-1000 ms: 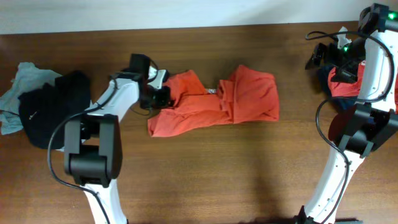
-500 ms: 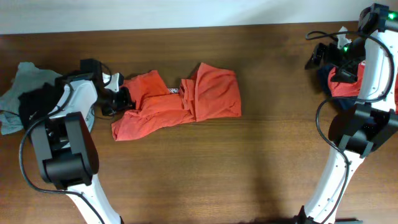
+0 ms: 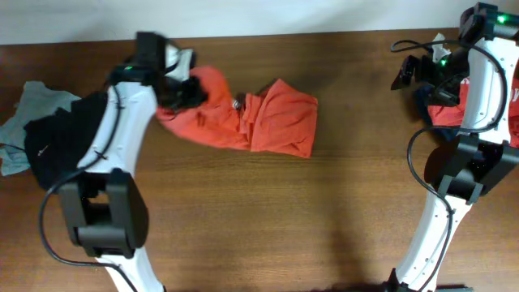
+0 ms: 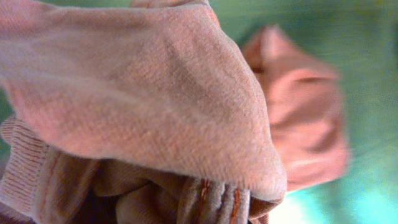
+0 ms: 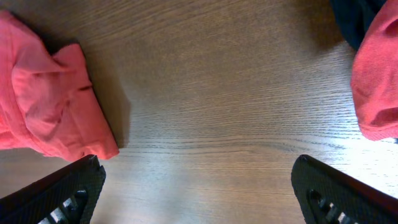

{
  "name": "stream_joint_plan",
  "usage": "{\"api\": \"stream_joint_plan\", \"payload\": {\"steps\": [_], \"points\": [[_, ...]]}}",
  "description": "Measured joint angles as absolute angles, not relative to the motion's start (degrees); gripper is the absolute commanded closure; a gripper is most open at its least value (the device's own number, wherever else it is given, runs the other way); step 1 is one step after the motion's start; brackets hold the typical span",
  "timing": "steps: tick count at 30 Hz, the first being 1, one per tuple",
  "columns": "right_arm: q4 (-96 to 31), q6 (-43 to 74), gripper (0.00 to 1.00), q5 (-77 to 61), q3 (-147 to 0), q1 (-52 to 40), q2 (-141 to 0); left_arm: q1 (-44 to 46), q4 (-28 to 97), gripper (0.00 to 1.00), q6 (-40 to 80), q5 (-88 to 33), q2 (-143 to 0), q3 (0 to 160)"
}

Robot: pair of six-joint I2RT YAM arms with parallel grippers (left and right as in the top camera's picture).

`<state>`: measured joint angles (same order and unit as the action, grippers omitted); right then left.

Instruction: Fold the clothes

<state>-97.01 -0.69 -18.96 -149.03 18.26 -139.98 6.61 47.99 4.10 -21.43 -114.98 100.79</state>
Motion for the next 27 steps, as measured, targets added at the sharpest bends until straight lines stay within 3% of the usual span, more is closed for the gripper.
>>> {"api": "stream_joint_plan", "payload": {"steps": [15, 16, 19, 20, 24, 27], "points": [[-97.0, -0.8, 0.01, -18.9, -149.0, 18.2, -140.0, 35.0, 43.1, 0.98, 4.1, -6.5, -114.8, 102.9], [-97.0, -0.9, 0.01, -18.9, -149.0, 18.2, -140.0, 36.1, 42.8, 0.93, 4.1, -5.9, -115.0, 102.9], [-97.0, -1.0, 0.01, -19.0, -149.0, 18.1, -140.0, 38.2, 41.8, 0.47, 3.8, -4.6, -116.8, 102.9], [-97.0, -1.1, 0.01, -19.0, -149.0, 18.1, -140.0, 38.6, 41.5, 0.42, 3.6, -4.3, -117.6, 102.9], [-97.0, -1.3, 0.01, -18.9, -149.0, 18.0, -140.0, 39.7, 39.9, 0.5, 3.7, -3.8, -121.7, 102.9], [-97.0, -1.6, 0.01, -18.9, -149.0, 18.0, -140.0, 40.1, 39.6, 0.4, 3.5, -3.7, -123.3, 102.9]]}}
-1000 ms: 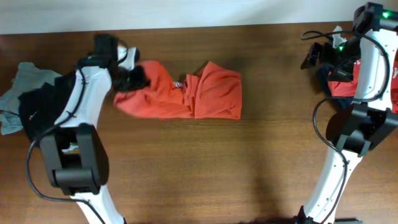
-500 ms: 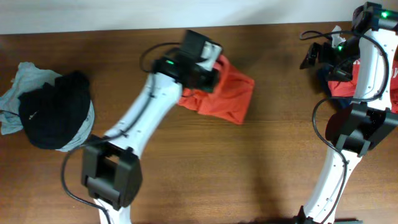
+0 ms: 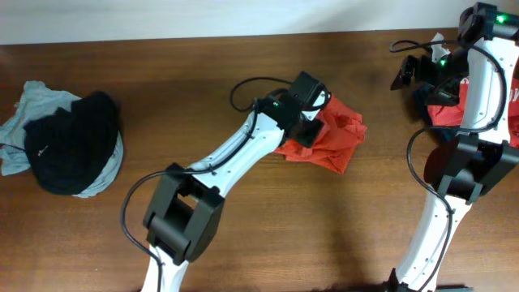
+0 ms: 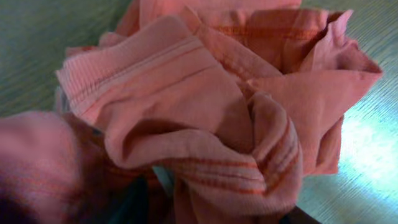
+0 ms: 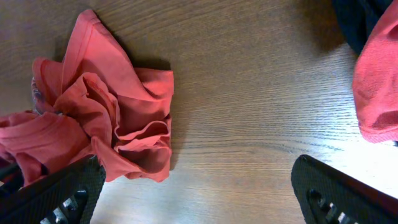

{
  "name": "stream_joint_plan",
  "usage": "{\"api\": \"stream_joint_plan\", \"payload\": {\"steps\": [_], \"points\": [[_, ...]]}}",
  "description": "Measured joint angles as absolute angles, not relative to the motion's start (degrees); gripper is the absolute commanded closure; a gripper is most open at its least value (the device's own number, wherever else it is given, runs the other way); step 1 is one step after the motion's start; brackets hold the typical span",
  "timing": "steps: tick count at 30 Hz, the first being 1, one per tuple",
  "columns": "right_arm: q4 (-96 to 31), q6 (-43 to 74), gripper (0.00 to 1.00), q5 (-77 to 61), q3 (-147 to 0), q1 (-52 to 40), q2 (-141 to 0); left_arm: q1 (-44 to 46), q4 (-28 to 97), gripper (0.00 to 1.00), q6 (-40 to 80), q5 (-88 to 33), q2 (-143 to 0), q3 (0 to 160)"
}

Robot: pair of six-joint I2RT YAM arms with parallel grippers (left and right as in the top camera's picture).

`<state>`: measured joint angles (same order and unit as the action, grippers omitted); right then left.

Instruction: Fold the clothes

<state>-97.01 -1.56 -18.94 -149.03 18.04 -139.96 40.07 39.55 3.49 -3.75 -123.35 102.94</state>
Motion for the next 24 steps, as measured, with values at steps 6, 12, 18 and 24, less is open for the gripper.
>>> {"api": "stream_joint_plan", "payload": {"steps": [6, 12, 18, 24], "points": [[-97.0, -1.8, 0.01, -19.0, -149.0, 18.0, -140.0, 40.2, 40.5, 0.24, 3.4, -3.5, -123.4, 103.9], [-97.0, -1.9, 0.01, -19.2, -149.0, 18.0, -140.0, 38.3, 47.3, 0.22, 3.2, -3.4, -123.4, 112.6], [-97.0, -2.0, 0.01, -21.0, -149.0, 17.9, -140.0, 34.6, 55.2, 0.2, 1.8, -2.9, -122.3, 127.2], [-97.0, -1.9, 0.05, -22.2, -149.0, 14.0, -140.0, 27.7, 60.6, 0.19, 1.4, -2.7, -119.0, 137.7]]}}
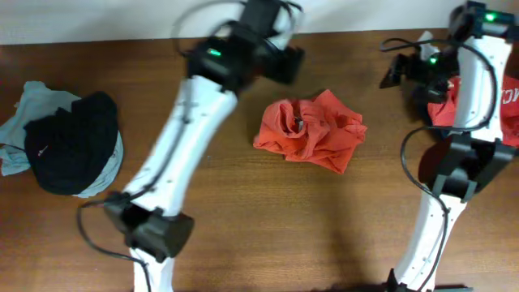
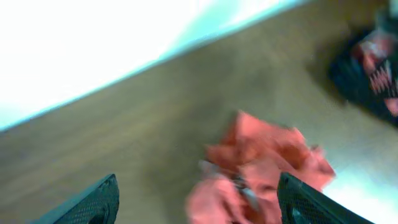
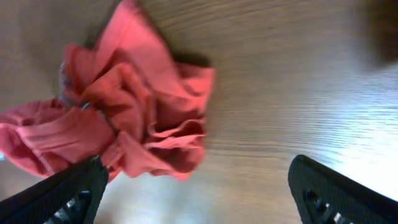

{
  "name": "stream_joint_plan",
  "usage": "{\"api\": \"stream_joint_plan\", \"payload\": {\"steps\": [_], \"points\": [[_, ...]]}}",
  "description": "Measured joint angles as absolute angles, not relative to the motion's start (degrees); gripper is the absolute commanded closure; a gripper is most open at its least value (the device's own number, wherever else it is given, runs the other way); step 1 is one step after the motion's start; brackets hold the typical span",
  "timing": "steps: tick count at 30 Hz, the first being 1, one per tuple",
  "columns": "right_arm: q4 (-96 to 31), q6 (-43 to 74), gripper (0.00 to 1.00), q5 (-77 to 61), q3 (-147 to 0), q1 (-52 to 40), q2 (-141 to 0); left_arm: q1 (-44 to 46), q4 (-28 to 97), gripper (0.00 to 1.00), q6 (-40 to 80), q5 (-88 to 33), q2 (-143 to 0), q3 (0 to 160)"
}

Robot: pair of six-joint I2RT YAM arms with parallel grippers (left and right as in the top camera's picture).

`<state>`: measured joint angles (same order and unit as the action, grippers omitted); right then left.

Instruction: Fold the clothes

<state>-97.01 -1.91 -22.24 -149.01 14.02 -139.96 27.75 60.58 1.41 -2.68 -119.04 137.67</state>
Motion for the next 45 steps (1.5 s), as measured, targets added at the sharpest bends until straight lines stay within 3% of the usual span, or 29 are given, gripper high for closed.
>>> {"api": "stream_joint_plan", "payload": {"steps": [10, 22, 25, 33, 35, 45], "points": [[-97.0, 1.5, 0.05, -19.3, -149.0, -4.5, -140.0, 7.6, 68.5, 0.18, 4.2, -2.0, -117.6, 140.4], [-97.0, 13.9, 0.23, -8.3, -144.4, -14.7, -139.2, 3.8, 70.9, 0.17, 4.4, -1.9, -117.6, 140.4], [-96.6, 16.2, 0.33, -5.8, -139.9, -14.9, -139.1, 3.8, 70.9, 0.17, 4.4, -1.9, -117.6, 140.4], [-89.6, 18.1, 0.88, -1.8, -133.9, -14.3, -139.1, 3.8, 71.0, 0.17, 4.4, -1.9, -117.6, 140.4], [-87.3, 17.7, 0.96, -1.4, -133.9, -13.8, -139.1, 3.8, 71.0, 0.17, 4.4, -1.9, -117.6, 140.4], [-76.8, 11.7, 0.96, -1.3, -134.0, -6.6, -139.1, 3.8, 71.0, 0.17, 4.4, -1.9, -117.6, 140.4]]}}
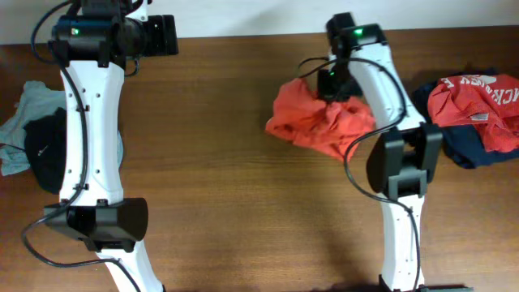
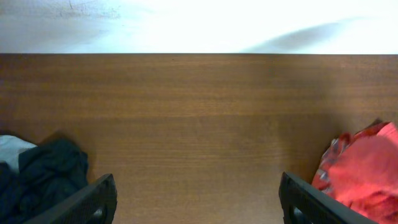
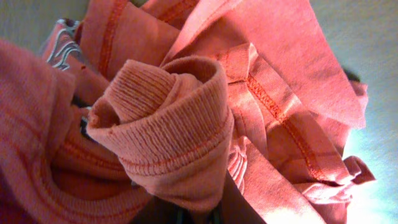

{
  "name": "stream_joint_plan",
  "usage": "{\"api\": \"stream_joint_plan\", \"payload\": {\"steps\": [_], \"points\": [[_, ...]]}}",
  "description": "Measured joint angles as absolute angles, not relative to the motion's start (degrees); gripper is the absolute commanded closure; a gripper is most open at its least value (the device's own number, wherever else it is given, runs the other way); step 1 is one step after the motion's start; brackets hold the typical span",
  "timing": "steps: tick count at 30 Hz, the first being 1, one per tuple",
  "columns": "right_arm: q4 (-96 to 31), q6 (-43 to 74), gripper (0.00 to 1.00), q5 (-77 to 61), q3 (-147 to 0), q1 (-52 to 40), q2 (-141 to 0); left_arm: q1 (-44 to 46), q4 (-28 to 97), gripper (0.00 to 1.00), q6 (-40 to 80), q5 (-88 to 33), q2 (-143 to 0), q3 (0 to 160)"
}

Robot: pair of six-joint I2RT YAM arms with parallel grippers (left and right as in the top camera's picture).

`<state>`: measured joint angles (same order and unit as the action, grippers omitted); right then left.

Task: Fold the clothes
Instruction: 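Grasp the bundled red-orange t-shirt with the right gripper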

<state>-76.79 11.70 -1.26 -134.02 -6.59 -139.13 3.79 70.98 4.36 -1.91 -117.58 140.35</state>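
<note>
A crumpled orange-red garment (image 1: pixel 320 122) lies on the wooden table (image 1: pixel 227 195), right of centre. My right gripper (image 1: pixel 332 81) is down on its back edge and shut on the cloth. In the right wrist view the garment's ribbed hem (image 3: pixel 168 137) and folds fill the frame and hide the fingers. My left gripper (image 2: pixel 199 205) is open and holds nothing, up at the table's back left, with its fingers (image 2: pixel 93 202) wide apart. The garment (image 2: pixel 364 174) shows at the right edge of the left wrist view.
A pile of black and grey clothes (image 1: pixel 40 142) sits at the left edge, also seen in the left wrist view as dark cloth (image 2: pixel 43 180). A red printed shirt on navy clothes (image 1: pixel 474 101) lies at the far right. The wall runs along the back.
My right gripper was open at the far right, away from the garment; now it is shut on it. My left gripper, open behind the garment, now sits at the back left.
My left gripper held the garment left of centre, then held it bunched right of centre. Then the garment lay crumpled there, with both grippers open and away from it. Now my right gripper has hold of it and the left arm is at the far left.
</note>
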Motion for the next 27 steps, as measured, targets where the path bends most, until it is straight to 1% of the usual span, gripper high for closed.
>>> {"api": "stream_joint_plan", "payload": {"steps": [3, 4, 5, 7, 8, 10, 12, 14, 20, 27], "points": [[-76.2, 9.5, 0.96, -1.0, -134.0, -4.1, -139.1, 3.8, 71.0, 0.17, 4.4, -1.9, -117.6, 140.4], [-76.3, 8.9, 0.91, -1.0, -134.0, -3.4, -139.1, 3.8, 71.0, 0.17, 4.4, -1.9, -117.6, 140.4], [-76.5, 8.5, 0.73, -0.9, -134.0, -2.8, -139.1, 3.8, 71.0, 0.17, 4.4, -1.9, -117.6, 140.4], [-77.1, 7.9, 0.26, -0.7, -134.0, -1.7, -139.1, 3.8, 71.0, 0.17, 4.4, -1.9, -117.6, 140.4], [-77.4, 7.6, 0.14, -0.5, -134.0, -1.4, -139.1, 3.8, 71.0, 0.17, 4.4, -1.9, -117.6, 140.4], [-77.7, 7.2, 0.06, -0.5, -134.0, -1.1, -139.1, 3.8, 71.0, 0.17, 4.4, -1.9, -117.6, 140.4], [-78.1, 6.8, 0.03, -0.9, -134.4, -1.1, -139.1, 3.8, 71.0, 0.17, 4.4, -1.9, -117.6, 140.4], [-78.9, 6.2, 0.03, -1.2, -135.8, -1.2, -139.1, 3.8, 71.0, 0.17, 4.4, -1.9, -117.6, 140.4], [-79.4, 1.7, 0.08, -4.4, -146.6, -1.7, -138.6, 3.8, 71.0, 0.17, 4.4, -1.9, -117.6, 140.4], [-77.9, -4.0, 0.12, -5.9, -148.0, -5.2, -137.6, 3.8, 70.9, 0.17, 4.4, -1.9, -117.6, 140.4]]}}
